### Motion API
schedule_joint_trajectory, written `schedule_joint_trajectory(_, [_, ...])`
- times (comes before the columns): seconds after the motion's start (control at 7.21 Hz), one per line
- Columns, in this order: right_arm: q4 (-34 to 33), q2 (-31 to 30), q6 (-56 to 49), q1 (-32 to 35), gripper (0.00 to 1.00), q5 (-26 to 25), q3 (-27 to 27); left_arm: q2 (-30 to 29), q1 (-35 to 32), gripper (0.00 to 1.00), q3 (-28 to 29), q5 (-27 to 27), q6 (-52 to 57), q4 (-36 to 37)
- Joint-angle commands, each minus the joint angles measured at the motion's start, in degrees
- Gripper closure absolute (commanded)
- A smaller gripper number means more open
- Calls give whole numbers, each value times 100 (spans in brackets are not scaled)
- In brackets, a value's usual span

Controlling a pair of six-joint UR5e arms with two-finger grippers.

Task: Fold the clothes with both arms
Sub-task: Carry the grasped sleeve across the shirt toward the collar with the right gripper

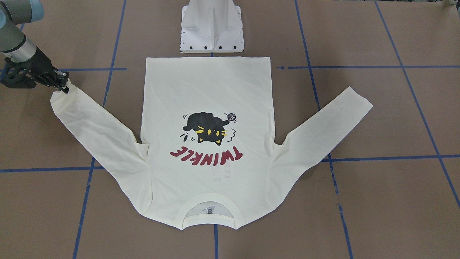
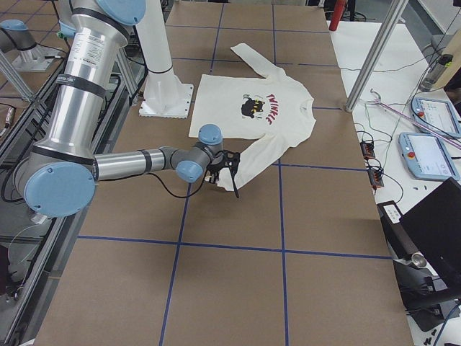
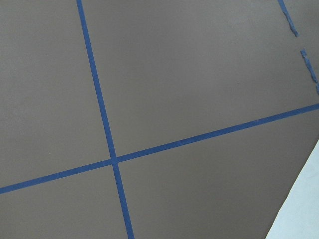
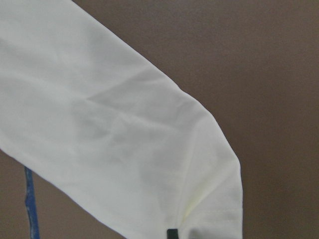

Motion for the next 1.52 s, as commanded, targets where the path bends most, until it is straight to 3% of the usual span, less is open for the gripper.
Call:
schedule_joint_trajectory(0.0, [-120,983,2,419,100,330,-265,-32,-2,0,-4,9,-1,7])
schedule_joint_trajectory(0.28, [-1379,2370,2,648,100,348,-469,-59,-2,0,-4,9,-1,7])
schedule_joint_trajectory(0.42, [-1995,3248,2,771,100,365,-792,-68,-2,0,-4,0,-9,7])
schedule_joint_trajectory(0.55, [-2167,4083,28,798,100,374,-1448,-76,-2,0,5,9,-9,15])
schedule_joint_trajectory(0.97, [-2116,6107,362,869,100,366,-3373,-85,-2,0,-4,9,-9,24])
schedule_joint_trajectory(1.39, [-1336,7304,363,747,100,278,-4728,-85,-2,0,-4,9,-9,24])
